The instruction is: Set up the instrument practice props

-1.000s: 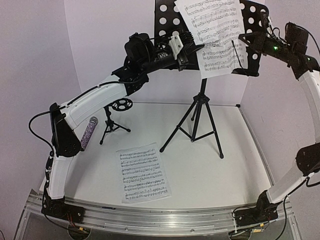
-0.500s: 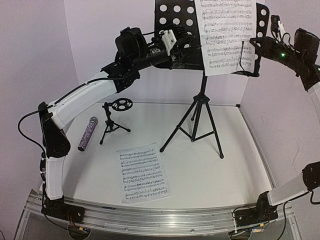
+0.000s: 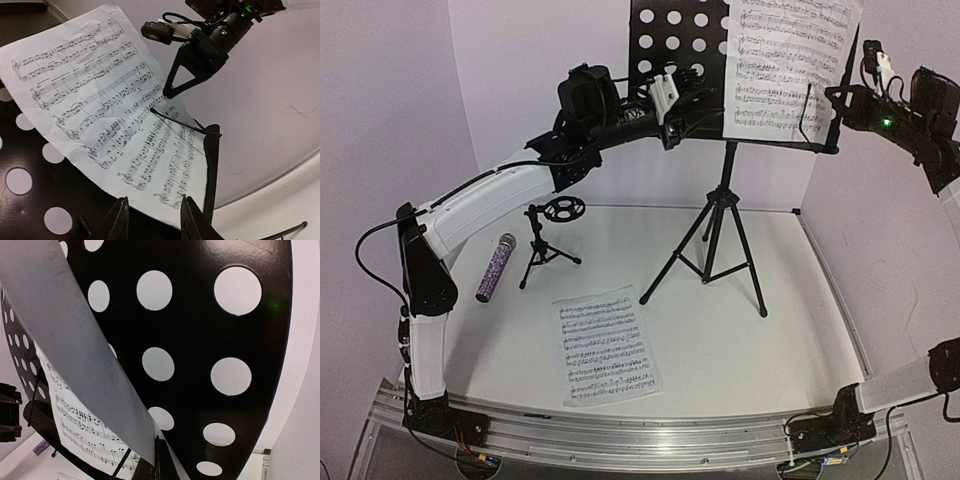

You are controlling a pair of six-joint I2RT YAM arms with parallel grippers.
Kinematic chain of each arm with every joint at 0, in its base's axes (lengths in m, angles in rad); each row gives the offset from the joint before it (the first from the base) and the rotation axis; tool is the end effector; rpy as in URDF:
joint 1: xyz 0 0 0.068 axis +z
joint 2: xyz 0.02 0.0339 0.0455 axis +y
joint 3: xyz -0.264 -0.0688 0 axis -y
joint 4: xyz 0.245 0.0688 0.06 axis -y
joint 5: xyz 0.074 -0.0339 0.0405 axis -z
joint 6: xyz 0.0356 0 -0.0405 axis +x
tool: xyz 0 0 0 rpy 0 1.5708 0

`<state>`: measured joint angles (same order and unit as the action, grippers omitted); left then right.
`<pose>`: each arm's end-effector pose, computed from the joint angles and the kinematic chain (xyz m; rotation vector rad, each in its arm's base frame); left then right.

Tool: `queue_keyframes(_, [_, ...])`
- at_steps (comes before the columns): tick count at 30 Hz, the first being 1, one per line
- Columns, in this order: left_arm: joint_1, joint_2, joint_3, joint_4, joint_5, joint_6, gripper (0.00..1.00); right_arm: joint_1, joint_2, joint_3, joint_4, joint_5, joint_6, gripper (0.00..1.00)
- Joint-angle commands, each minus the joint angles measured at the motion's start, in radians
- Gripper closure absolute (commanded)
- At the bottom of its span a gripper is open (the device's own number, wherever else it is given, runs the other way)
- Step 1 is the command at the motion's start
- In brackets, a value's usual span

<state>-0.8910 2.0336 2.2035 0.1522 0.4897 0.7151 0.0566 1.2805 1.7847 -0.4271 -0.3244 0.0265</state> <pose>0.2819 -0.3754 0.4837 1.1806 0.5471 -0.4559 0.2364 0.0248 0.5456 -0.2843 1.4784 0.3089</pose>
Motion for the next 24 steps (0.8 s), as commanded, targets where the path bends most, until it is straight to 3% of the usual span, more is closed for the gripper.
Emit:
queue_keyframes(1, [-0.031,-0.062,-0.017,-0.011,0.021,0.045,0.65,-0.002,-0.002,0.039,0.015,0.046,-0.049,1.00])
queue_keyframes(14, [-0.052,-0.008,-0.017,0.027,0.011,0.053,0.64,-0.004,0.025,0.145,-0.085,0.059,-0.151,1.00])
queue_keyframes(24, [-0.052,0.013,-0.011,0.045,0.006,0.049,0.64,-0.004,0.009,0.097,-0.110,0.090,-0.182,1.00])
